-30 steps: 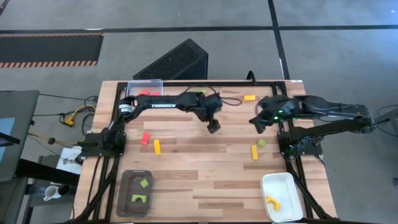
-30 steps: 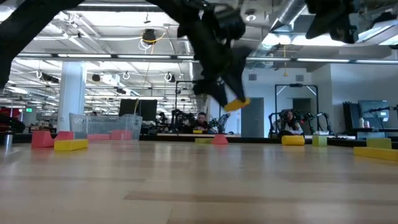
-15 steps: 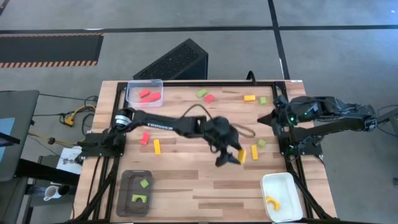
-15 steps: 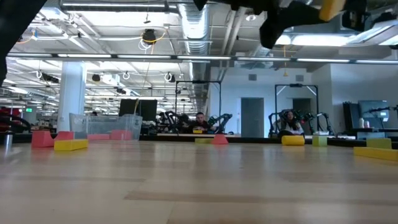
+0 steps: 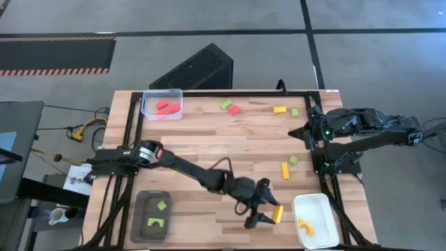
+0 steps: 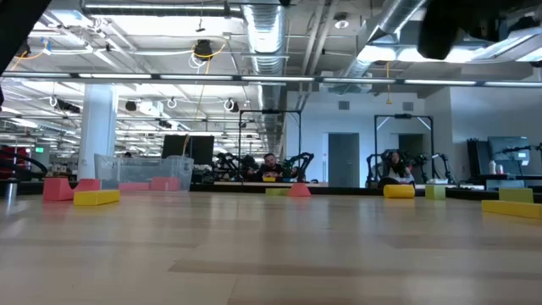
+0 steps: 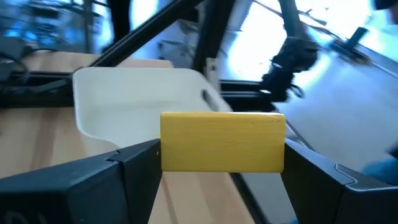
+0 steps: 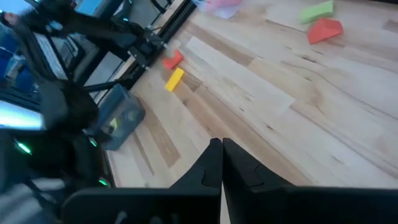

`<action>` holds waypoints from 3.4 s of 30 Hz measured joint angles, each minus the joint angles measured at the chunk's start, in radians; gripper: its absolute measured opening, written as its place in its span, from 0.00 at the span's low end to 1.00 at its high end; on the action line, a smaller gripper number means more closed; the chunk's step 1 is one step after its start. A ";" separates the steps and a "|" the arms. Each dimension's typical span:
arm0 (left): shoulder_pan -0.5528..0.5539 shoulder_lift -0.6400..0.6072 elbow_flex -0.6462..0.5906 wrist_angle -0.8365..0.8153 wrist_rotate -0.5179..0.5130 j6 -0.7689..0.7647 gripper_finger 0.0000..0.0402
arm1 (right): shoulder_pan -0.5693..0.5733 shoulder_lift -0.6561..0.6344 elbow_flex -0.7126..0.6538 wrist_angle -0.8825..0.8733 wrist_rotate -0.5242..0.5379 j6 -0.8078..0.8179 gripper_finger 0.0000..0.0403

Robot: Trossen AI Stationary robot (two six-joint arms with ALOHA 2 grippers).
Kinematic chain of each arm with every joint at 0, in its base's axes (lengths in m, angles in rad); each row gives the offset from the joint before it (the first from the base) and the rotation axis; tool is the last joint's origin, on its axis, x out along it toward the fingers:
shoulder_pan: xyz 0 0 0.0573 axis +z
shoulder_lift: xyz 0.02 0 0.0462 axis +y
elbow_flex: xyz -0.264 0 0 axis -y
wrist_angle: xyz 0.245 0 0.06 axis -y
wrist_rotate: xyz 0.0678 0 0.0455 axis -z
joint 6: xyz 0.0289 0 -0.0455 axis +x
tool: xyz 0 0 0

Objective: Sort & place blocks by color
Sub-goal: Put the yellow block into the white bin, then put the green block into the black transparent bin

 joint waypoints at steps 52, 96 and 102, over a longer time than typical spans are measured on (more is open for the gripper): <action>0.094 0.519 0.518 0.240 0.058 -0.076 0.66 | 0.055 0.099 0.000 0.006 -0.017 -0.020 0.04; 0.155 0.039 0.560 -1.358 -0.145 0.029 0.65 | 0.035 0.034 0.000 0.037 -0.015 -0.149 0.06; 0.155 -0.118 0.559 -1.623 -0.361 -0.020 0.56 | 0.006 0.041 0.000 0.035 -0.015 -0.195 0.05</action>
